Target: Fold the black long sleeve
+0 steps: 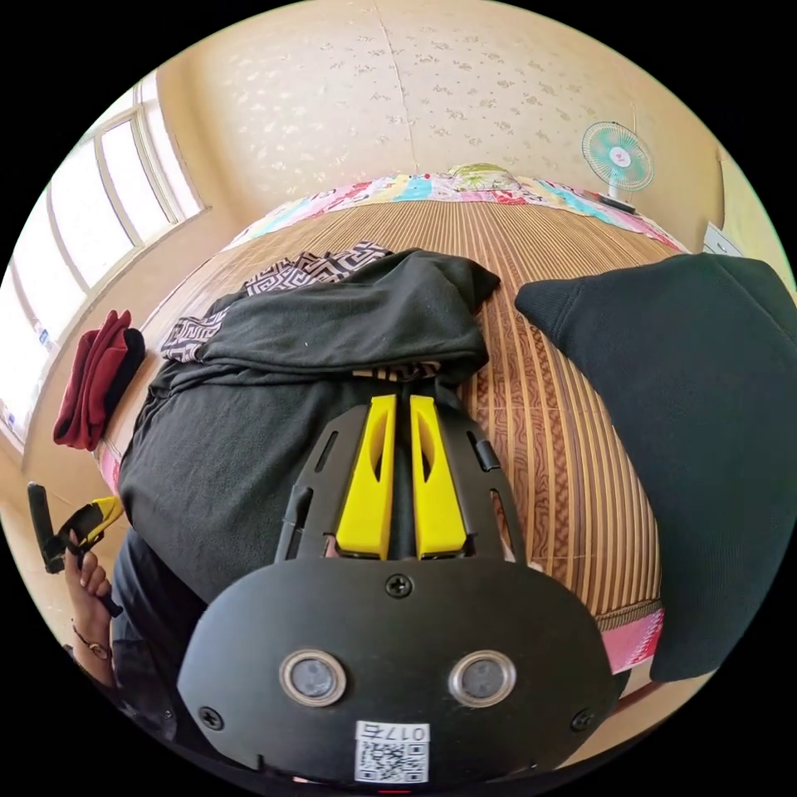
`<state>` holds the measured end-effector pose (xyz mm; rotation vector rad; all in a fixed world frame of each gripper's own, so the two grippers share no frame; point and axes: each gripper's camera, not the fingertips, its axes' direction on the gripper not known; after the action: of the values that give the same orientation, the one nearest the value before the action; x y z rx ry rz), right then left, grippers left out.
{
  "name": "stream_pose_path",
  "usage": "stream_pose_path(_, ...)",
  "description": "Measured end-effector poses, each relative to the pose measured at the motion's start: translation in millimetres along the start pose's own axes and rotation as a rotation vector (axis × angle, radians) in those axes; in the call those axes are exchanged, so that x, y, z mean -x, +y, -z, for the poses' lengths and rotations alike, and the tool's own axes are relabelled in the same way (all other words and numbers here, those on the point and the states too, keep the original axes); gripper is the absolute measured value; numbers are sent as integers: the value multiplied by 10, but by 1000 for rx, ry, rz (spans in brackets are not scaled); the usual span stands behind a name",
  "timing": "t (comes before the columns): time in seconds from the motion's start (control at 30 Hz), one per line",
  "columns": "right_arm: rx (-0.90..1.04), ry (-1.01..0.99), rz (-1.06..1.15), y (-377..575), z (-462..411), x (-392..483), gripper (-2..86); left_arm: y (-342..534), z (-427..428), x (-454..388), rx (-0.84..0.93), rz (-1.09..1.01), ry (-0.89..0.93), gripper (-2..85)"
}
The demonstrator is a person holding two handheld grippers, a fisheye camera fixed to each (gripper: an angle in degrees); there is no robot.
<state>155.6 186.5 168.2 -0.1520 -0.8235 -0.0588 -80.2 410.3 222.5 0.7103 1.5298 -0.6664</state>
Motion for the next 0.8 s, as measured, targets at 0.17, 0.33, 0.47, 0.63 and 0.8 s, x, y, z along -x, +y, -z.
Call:
stream_pose_path(0.17, 101, -134, -52, -73, 427, -248, 31, 251, 81, -452, -14, -12, -24, 74)
stream_pose_path(0.33, -46, -127, -79, 514, 1233, -400, 42, 364, 130, -869, -28, -76, -87, 71)
stream_pose_path(0.47, 5, -112, -117, 1002, 1335, -600, 64, 398, 60, -1027, -36, -14, -59, 74)
stream_pose_path(0.63, 4, -245, -137, 1318, 1370, -648, 50, 443, -78, -1469, 8, -61, -72, 25)
stream_pose_path(0.8, -36, -200, -70, 1239, 1609, -410, 25, 431, 232, -1969, -50, -126, -33, 2)
